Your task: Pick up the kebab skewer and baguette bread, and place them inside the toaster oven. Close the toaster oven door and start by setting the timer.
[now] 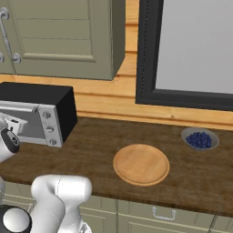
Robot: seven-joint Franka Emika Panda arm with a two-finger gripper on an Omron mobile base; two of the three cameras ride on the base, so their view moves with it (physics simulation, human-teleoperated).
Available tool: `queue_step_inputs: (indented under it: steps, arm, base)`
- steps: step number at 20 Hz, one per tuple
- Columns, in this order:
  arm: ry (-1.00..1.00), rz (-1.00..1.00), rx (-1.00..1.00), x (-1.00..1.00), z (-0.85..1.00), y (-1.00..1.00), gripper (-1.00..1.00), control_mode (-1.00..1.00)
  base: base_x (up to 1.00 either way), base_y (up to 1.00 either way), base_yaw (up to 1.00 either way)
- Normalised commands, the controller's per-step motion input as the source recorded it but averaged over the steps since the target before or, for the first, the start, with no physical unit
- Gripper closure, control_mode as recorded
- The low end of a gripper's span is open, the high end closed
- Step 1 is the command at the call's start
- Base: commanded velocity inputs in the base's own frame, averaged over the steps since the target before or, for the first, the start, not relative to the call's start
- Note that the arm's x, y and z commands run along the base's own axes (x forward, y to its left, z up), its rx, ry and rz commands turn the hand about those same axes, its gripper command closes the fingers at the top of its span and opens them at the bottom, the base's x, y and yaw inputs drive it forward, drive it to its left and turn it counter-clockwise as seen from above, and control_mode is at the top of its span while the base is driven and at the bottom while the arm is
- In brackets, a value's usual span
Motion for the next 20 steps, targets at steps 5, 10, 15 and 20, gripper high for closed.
queue_step_inputs:
  steps: [5, 10, 15, 20]
  arm:
    - [0.11, 0.0, -0.07, -0.12, 0.0, -0.43, -1.0, -1.0]
    - [0.04, 0.0, -0.08, 0.0, 0.0, -0.24, -1.0, -1.0]
    - [0.03, 0.0, -0.06, 0.0, 0.0, -0.04, -1.0, -1.0]
    - [0.0, 0.0, -0.07, 0.05, -0.05, 0.0, -1.0, -1.0]
  base:
    - [0.0, 0.0, 0.0]
    - [0.0, 0.0, 0.0]
    - [0.0, 0.0, 0.0]
    - [0.0, 0.0, 0.0]
